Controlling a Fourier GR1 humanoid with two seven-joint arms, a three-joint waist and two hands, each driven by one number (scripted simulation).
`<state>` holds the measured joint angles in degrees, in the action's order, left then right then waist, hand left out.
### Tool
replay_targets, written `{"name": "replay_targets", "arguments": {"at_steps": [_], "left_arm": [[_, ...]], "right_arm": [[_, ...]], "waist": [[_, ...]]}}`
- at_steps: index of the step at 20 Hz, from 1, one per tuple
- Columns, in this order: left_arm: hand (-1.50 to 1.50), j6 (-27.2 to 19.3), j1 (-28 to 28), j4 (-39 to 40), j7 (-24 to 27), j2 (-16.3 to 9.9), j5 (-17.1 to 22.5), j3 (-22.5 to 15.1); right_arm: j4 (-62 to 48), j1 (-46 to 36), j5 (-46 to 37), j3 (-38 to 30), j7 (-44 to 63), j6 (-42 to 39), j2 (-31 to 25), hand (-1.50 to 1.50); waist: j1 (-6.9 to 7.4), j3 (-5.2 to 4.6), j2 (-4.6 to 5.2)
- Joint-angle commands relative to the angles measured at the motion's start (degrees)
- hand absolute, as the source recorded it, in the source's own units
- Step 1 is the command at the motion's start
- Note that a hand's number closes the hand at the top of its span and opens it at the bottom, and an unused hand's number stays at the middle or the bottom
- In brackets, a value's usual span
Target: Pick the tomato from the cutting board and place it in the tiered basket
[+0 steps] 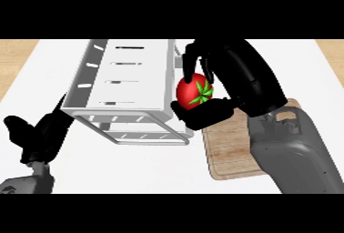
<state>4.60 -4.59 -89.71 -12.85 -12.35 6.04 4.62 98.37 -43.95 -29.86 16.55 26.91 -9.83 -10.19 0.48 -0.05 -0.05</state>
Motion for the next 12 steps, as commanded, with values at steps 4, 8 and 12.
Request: {"name": "replay_targets", "arguments": {"at_steps": [4, 8, 12], "left_arm": [[0.0, 0.71, 0.46, -2.41, -2.02, -0.1, 0.64, 1.06], [0.0, 2.15, 0.6, 1.16, 0.85, -0.23, 0.28, 1.62], [0.0, 1.03, -1.04, -2.48, -3.43, 0.22, 0.55, 1.35]], "right_arm": [[-5.72, -5.93, -4.33, 1.16, 5.21, -1.96, 7.65, 1.5], [-13.11, -7.29, -6.09, -0.14, 3.61, 0.08, 10.05, 1.5], [-16.07, -7.75, -5.52, 5.22, 5.91, 5.35, 10.12, 1.5]], "waist": [[-0.12, 0.03, -0.01], [-0.11, 0.03, 0.07], [-0.02, 0.03, 0.06]]}}
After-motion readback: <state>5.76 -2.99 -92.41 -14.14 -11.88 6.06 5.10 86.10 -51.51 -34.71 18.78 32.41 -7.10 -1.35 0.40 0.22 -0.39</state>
